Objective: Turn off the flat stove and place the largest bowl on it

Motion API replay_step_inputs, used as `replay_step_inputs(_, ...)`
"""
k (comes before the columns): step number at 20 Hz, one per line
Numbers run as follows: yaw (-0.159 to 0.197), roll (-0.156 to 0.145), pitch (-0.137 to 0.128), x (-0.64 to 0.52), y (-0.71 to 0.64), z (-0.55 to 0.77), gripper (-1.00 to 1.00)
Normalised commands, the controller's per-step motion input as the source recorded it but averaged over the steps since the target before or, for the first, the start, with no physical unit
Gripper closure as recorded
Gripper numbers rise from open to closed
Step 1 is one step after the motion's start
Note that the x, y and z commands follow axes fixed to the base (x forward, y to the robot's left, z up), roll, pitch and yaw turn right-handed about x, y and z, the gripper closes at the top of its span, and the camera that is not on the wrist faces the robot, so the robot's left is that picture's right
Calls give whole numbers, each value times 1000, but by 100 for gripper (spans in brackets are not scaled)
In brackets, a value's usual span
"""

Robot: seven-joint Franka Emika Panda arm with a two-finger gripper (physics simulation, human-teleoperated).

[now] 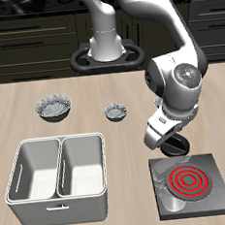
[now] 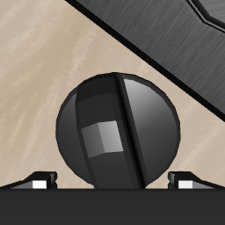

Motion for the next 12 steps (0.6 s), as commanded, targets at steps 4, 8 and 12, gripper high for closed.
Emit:
replay_step_inputs(4,17,5,35,-2,-18,-203,-100)
replay_step_inputs(8,17,20,29,-10,-37,-132,-100)
replay_step_inputs(12,-2,35,6,-82,33,5,100)
